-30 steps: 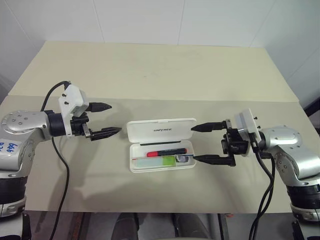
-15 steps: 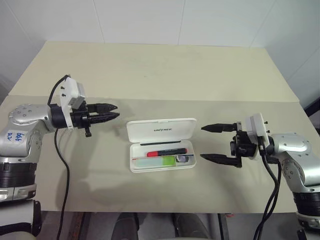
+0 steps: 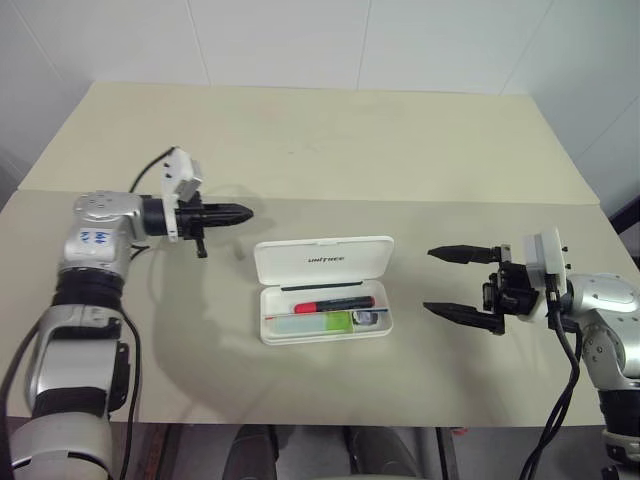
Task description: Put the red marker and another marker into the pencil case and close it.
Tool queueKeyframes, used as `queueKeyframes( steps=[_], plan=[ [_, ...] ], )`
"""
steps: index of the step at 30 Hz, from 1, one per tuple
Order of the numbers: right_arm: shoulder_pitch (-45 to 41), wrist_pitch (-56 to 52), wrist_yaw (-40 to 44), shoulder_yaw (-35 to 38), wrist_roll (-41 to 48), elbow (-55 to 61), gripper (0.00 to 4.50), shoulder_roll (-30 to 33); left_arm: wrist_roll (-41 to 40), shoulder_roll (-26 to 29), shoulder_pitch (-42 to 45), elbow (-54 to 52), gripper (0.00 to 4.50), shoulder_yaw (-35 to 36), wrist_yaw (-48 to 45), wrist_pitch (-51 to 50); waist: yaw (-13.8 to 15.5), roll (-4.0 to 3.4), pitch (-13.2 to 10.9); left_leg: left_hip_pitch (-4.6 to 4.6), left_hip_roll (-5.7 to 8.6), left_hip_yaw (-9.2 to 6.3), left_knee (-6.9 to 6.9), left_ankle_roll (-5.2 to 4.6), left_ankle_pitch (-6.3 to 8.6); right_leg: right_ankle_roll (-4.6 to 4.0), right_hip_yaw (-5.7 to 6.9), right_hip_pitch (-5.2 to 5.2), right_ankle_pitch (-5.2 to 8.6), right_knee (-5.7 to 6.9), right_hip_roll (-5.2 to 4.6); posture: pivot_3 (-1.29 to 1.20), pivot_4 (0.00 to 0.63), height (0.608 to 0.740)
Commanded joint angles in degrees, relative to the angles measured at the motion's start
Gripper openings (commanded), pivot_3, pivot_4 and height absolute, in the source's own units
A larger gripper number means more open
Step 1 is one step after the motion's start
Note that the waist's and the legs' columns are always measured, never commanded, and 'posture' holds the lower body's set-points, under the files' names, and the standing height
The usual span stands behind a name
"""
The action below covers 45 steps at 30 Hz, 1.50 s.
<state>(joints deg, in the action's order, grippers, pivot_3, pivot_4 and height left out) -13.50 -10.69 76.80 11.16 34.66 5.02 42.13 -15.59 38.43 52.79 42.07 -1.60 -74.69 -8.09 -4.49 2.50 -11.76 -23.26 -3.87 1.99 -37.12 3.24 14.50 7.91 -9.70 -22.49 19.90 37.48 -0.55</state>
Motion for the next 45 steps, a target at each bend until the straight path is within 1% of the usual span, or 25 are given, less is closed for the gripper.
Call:
queueKeyframes(
  steps=[1, 5, 8, 11, 16, 21, 24, 28, 37, 41, 45],
  plan=[
    [1.36, 1.85, 0.84, 2.96, 1.45, 0.89, 4.5, 0.73, 1.44, -1.54, 4.3, 5.07, 0.03, -0.85, -4.52, 3.14, -0.01, 0.0, 0.0, -0.02, 0.0, 0.0, 0.01, 0.0, 0.0, 0.0, 0.0, -0.01, 0.0, -0.01, 0.0, 0.0, 0.15, 0.74],
    [2.72, 2.03, 0.42, 3.72, 1.26, 1.18, 4.5, 1.2, 2.21, -4.04, 7.04, 8.12, 0.03, -1.79, -9.24, 4.14, 0.03, 0.0, 0.0, -0.03, 0.0, 0.01, 0.0, 0.0, 0.0, 0.01, -0.01, -0.01, 0.0, -0.01, 0.0, 0.0, 0.15, 0.74],
    [3.31, 1.92, -0.13, 4.17, 1.33, 1.85, 4.5, 1.2, 2.36, -5.26, 7.49, 6.92, 0.03, -2.53, -12.93, 3.26, -0.11, 0.0, 0.0, -0.01, 0.0, 0.01, -0.01, 0.0, 0.0, 0.01, -0.01, 0.01, 0.0, 0.0, 0.0, 0.0, 0.15, 0.74],
    [4.03, 2.05, 0.05, 4.76, 1.57, 2.18, 4.5, 1.2, 1.93, -5.73, 6.55, 3.48, 0.03, -3.46, -15.75, 1.79, -0.1, 0.0, 0.0, -0.01, 0.0, -0.02, -0.01, 0.0, 0.0, 0.01, -0.01, 0.0, 0.0, 0.03, 0.0, 0.0, 0.15, 0.74],
    [4.87, 2.58, 1.42, 5.99, 3.33, 2.29, 4.5, 1.11, -3.03, -3.74, 1.71, -10.38, 0.03, -7.02, -17.81, -4.99, -0.1, 0.0, 0.0, -0.01, -0.01, -0.03, 0.01, 0.0, 0.0, 0.03, -0.02, 0.03, 0.01, 0.04, 0.0, 0.0, 0.15, 0.74],
    [3.61, 2.59, 5.36, 6.85, 5.63, -0.1, 4.5, 2.03, -6.95, -0.93, -3.74, -24.34, 0.03, -9.57, -17.81, -10.55, -0.15, -0.01, 0.0, 0.02, -0.02, -0.03, -0.03, 0.0, 0.0, 0.03, -0.03, 0.04, 0.01, 0.11, 0.0, 0.0, 0.15, 0.74],
    [2.03, 3.32, 6.08, 6.74, 4.66, -1.9, 4.5, 2.6, -7.34, -0.39, -5.78, -29.46, 0.03, -10.59, -16.83, -11.98, -0.1, -0.01, 0.0, 0.04, -0.01, -0.03, -0.13, -0.01, -0.02, 0.05, -0.03, 0.09, 0.0, 0.13, -0.01, 0.0, 0.15, 0.74],
    [0.38, 3.65, 5.57, 5.54, 3.55, -2.86, 4.5, 2.35, -5.56, -0.12, -7.66, -34.05, 0.03, -13.15, -15.0, -11.91, -0.1, -0.01, 0.0, 0.08, 0.0, -0.05, -0.16, -0.04, -0.03, 0.07, -0.04, 0.14, -0.02, 0.13, -0.01, 0.0, 0.15, 0.74],
    [1.45, 3.34, 3.58, 4.6, 3.0, -0.75, 4.5, 1.01, 2.35, 0.09, -8.95, -32.7, 0.03, -18.76, -13.73, -3.74, -0.12, -0.01, 0.0, 0.07, 0.0, -0.05, -0.11, -0.04, -0.03, 0.06, -0.06, 0.12, -0.01, 0.08, -0.01, 0.0, 0.15, 0.74],
    [2.37, 2.99, 2.39, 4.65, 3.1, 0.6, 4.5, 0.67, 4.99, -1.0, -9.39, -32.18, 0.03, -21.44, -13.49, -0.37, -0.13, -0.01, 0.0, 0.07, 0.0, -0.03, -0.09, -0.04, -0.03, 0.06, -0.08, 0.12, -0.01, 0.08, -0.01, 0.0, 0.15, 0.74],
    [3.15, 2.48, 1.16, 4.61, 3.35, 2.07, 4.5, 0.35, 9.18, -1.89, -8.88, -29.27, 0.03, -24.32, -13.07, 4.79, -0.08, -0.01, 0.0, 0.07, 0.0, -0.03, -0.1, -0.04, -0.03, 0.06, -0.09, 0.13, -0.01, 0.07, -0.01, 0.0, 0.15, 0.74]
  ],
)
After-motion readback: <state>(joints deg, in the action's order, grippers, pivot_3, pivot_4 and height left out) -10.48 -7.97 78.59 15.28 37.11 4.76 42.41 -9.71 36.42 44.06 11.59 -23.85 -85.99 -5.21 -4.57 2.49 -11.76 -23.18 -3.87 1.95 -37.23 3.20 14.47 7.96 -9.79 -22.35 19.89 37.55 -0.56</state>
